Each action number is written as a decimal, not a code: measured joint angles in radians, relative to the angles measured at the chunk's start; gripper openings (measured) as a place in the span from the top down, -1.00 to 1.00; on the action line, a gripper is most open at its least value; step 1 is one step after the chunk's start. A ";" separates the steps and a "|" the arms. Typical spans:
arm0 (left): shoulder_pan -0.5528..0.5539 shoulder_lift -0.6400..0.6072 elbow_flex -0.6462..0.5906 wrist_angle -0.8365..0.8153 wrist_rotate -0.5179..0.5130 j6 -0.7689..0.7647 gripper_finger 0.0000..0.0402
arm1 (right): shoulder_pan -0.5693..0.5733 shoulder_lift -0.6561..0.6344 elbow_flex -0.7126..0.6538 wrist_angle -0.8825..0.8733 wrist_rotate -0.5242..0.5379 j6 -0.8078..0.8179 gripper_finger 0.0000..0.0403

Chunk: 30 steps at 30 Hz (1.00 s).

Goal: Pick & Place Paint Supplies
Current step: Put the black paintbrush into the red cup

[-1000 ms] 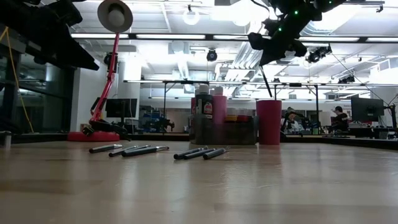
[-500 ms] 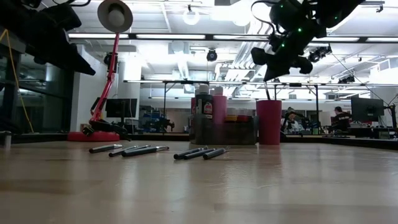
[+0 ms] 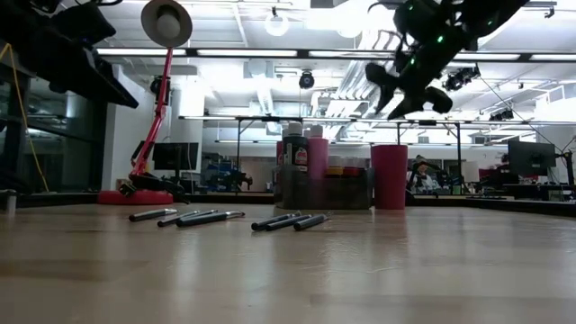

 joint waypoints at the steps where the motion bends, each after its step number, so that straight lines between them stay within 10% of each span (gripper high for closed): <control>1: 0.000 0.000 0.000 0.000 0.000 0.011 -0.38 | 0.000 -0.015 0.000 0.000 -0.041 0.043 0.27; 11: 0.000 0.000 0.000 0.009 0.000 0.056 -0.38 | 0.053 -0.183 0.000 -0.177 -0.498 0.323 0.26; 30: 0.000 -0.203 0.000 0.091 0.083 0.031 -0.38 | 0.688 -0.377 0.001 -0.387 -0.448 0.348 0.33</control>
